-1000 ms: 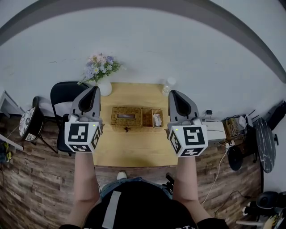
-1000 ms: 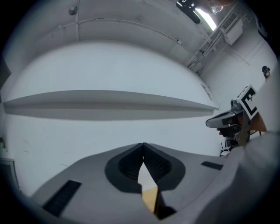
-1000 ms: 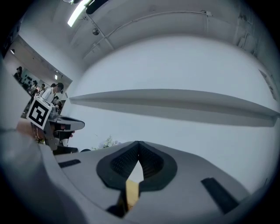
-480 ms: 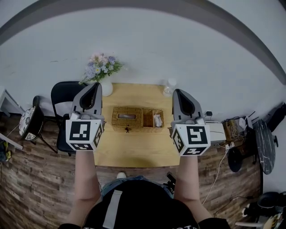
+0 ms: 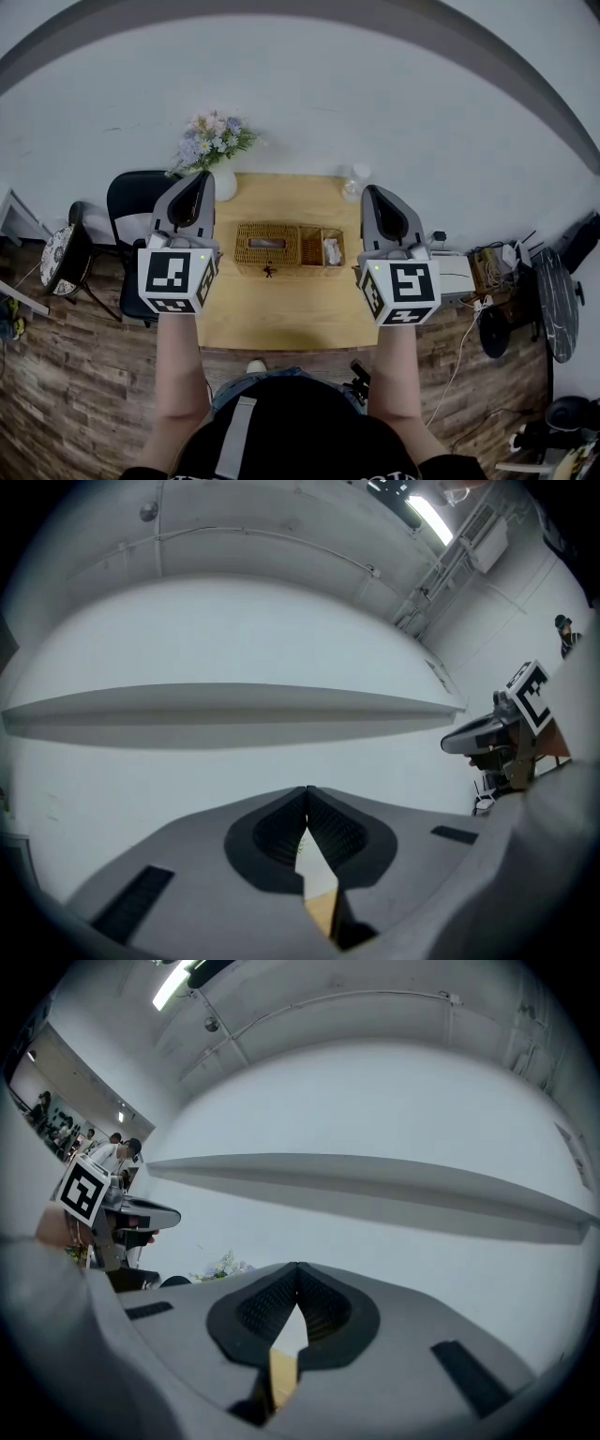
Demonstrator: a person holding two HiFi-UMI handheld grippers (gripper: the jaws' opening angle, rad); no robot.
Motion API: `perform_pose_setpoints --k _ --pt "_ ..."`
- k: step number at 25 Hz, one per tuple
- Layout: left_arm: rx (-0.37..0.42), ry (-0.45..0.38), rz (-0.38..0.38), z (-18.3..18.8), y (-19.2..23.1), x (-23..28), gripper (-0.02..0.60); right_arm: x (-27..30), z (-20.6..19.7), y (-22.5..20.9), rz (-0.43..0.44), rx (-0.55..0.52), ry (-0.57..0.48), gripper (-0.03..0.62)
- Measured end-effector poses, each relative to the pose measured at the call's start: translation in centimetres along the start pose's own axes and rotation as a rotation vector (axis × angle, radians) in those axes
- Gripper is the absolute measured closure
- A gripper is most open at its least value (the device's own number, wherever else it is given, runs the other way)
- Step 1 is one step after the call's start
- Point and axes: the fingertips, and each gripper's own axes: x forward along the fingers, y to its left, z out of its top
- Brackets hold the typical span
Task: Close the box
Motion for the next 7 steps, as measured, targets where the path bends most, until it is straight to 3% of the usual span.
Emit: perform_pose_setpoints --k 7 --pt "0.013 -0.007 -0.007 0.12 0.09 0.23 0.569 0.29 0.04 0.17 0.0 0.0 -0.001 0.58"
